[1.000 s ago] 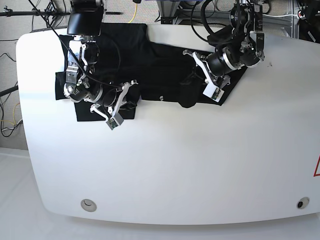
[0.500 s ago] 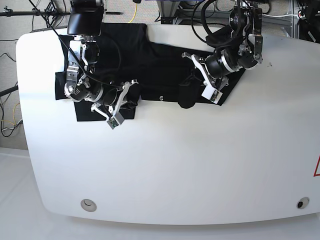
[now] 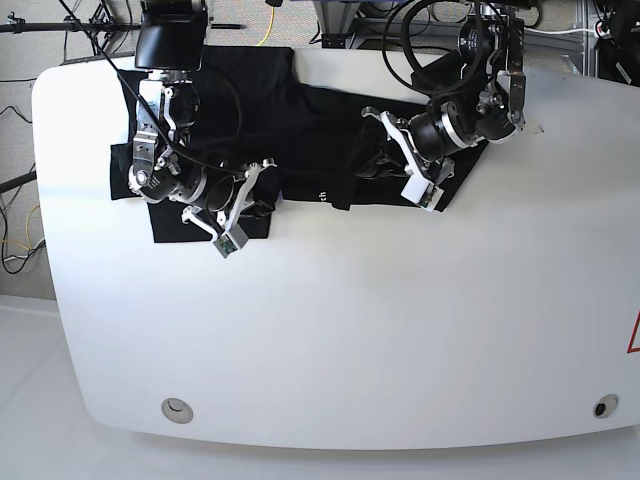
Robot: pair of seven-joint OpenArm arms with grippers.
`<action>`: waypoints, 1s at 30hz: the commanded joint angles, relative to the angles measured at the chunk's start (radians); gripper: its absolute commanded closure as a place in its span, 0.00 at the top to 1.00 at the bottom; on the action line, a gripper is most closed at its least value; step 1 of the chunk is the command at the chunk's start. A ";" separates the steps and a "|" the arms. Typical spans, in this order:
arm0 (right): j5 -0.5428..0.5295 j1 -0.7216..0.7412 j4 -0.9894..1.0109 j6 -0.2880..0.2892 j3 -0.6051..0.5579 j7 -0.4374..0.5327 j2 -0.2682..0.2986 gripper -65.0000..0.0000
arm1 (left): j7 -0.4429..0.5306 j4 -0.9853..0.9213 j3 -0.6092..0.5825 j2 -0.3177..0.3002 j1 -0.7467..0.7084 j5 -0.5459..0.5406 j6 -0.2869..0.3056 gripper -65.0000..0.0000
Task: Fold the T-shirt properly
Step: 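Lower the held shirt end onto the shirt's middle with the left gripper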
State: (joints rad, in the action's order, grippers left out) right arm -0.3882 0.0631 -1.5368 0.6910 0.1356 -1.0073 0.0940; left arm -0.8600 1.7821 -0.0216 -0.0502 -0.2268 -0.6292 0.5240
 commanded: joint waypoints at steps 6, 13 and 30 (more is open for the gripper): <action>-0.009 0.013 -0.020 0.003 -0.001 0.009 0.006 0.05 | 0.021 0.006 0.003 -0.001 0.032 -0.028 0.009 0.00; -0.009 0.012 -0.020 0.005 0.000 0.011 0.007 0.05 | 0.017 -0.018 0.000 0.001 0.026 -0.019 0.005 0.00; -0.012 0.015 -0.016 0.007 -0.002 0.007 0.008 0.05 | 0.058 -0.013 0.015 -0.001 0.021 0.006 -0.004 0.46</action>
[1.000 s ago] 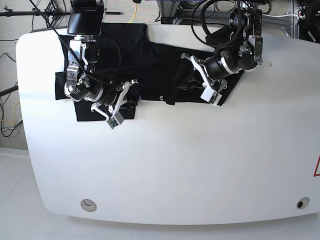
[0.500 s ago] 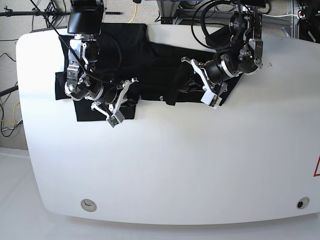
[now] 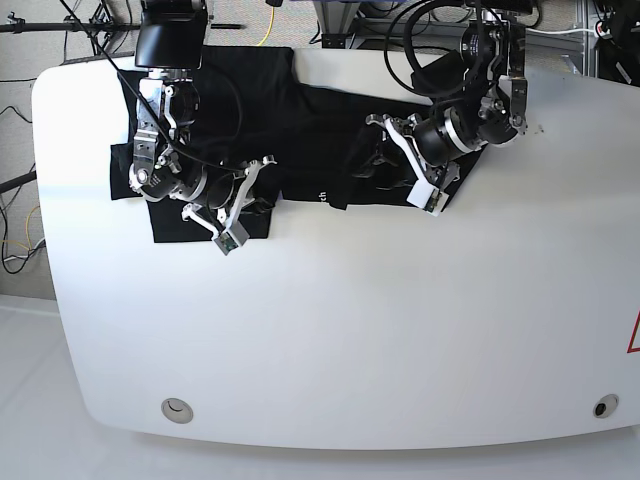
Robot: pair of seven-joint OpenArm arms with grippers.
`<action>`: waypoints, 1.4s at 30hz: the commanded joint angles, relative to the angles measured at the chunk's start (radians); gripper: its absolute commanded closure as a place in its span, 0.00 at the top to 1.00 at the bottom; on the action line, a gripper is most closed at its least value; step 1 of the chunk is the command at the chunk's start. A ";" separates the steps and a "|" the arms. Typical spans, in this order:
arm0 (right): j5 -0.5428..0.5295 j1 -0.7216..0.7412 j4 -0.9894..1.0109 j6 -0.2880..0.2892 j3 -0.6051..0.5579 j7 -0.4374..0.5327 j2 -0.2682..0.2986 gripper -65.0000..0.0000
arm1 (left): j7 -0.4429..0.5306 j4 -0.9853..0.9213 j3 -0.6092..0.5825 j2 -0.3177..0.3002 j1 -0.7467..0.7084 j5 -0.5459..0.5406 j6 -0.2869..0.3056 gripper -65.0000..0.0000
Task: Fold the T-shirt properly
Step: 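Lower the held shirt end onto the shirt's middle with the left gripper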
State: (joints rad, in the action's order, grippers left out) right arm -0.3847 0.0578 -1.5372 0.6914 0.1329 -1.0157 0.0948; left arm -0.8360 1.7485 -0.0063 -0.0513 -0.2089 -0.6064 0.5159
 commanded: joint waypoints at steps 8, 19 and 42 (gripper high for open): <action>-0.017 0.024 -0.017 0.007 0.001 0.015 0.005 0.05 | 0.087 0.023 0.001 -0.008 -0.007 -0.002 -0.011 0.52; -0.016 0.021 -0.017 0.007 -0.001 0.010 0.004 0.05 | 0.064 0.017 0.001 -0.006 0.018 0.005 -0.013 0.60; -0.004 -0.009 0.002 0.007 -0.005 -0.019 -0.007 0.06 | 0.013 0.064 -0.019 -0.048 0.102 -0.106 0.002 0.58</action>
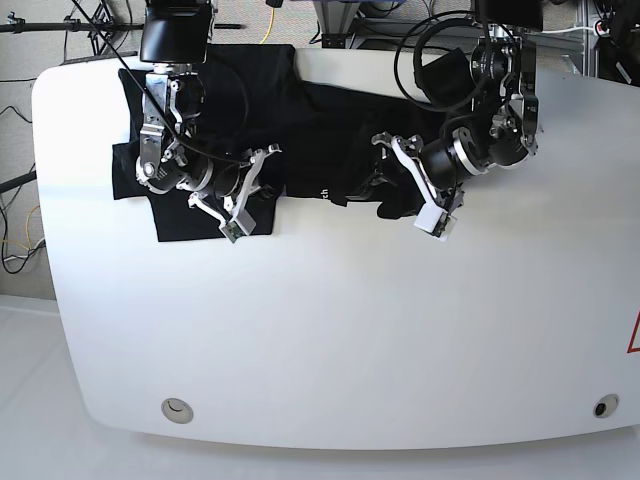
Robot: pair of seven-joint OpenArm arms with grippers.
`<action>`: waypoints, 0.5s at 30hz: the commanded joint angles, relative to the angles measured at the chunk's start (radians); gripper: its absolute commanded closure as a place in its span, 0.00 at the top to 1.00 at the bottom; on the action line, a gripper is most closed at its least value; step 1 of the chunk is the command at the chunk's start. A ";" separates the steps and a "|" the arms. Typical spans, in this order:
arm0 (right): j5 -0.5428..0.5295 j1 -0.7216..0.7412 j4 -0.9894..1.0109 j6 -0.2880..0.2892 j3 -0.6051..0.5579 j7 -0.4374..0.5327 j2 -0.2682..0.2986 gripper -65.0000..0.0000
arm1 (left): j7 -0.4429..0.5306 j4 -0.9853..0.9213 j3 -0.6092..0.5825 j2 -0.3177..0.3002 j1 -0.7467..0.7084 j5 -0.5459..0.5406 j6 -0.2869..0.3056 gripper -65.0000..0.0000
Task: Fold the T-shirt properly
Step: 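Lower the held shirt end onto the shirt's middle with the left gripper, then open the left gripper and raise it away from the shirt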
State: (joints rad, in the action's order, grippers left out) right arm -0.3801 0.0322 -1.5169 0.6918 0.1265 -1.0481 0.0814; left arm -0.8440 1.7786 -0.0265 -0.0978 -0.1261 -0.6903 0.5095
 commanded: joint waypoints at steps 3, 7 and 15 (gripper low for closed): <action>-0.009 0.018 -0.018 0.006 0.002 0.013 0.007 0.06 | 0.019 0.068 0.003 -0.026 0.021 -0.024 0.008 0.58; -0.009 0.018 -0.017 0.006 0.000 0.013 0.007 0.06 | 0.015 0.106 0.009 -0.038 0.018 -0.022 0.008 0.58; -0.003 0.015 -0.011 0.006 -0.006 0.013 0.007 0.06 | -0.022 0.128 0.132 -0.075 -0.099 -0.022 0.008 0.58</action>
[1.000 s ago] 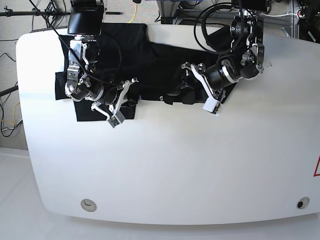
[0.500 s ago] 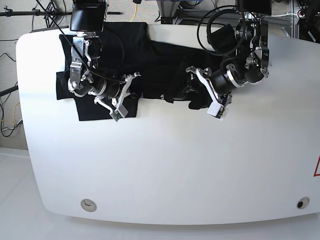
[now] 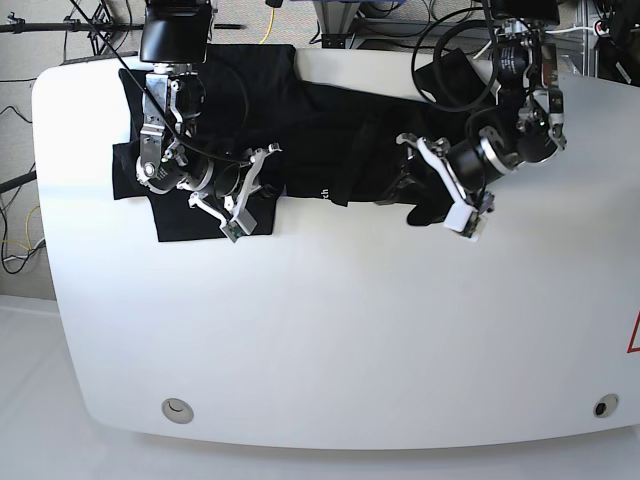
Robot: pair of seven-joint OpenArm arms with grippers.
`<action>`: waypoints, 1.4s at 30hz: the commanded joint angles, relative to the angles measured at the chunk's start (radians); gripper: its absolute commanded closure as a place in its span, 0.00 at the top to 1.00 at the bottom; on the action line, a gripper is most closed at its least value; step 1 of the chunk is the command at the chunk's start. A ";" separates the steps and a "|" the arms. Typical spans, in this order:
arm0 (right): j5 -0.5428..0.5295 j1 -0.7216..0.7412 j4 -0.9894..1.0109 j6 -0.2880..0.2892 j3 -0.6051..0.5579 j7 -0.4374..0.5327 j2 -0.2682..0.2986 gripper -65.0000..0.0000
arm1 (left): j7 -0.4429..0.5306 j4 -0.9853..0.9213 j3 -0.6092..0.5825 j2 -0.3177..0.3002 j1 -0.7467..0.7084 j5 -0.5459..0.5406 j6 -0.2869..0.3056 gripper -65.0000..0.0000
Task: Fold the T-shirt properly
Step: 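Open the left gripper and raise it away from the shirt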
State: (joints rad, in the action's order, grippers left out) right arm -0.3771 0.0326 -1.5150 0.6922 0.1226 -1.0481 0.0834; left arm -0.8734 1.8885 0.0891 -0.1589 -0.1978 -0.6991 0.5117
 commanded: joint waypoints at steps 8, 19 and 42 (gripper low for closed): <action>-0.004 0.008 -0.014 0.006 -0.004 0.013 0.019 0.06 | 0.006 0.047 0.030 -0.080 -0.160 -0.034 0.008 0.58; -0.012 0.002 -0.019 0.006 -0.045 0.013 0.075 0.06 | 0.007 0.052 0.116 -0.153 -0.302 -0.301 -0.002 0.58; -0.012 0.000 -0.014 0.006 -0.064 0.015 0.074 0.06 | 0.009 0.046 0.202 -0.212 -0.340 -0.218 -0.003 0.58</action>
State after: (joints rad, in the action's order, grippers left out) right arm -0.3901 0.0216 -1.5227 0.6922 0.0586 -1.0286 0.1497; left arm -0.8867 1.9175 0.2970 -0.3729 -0.5350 -0.9207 0.5007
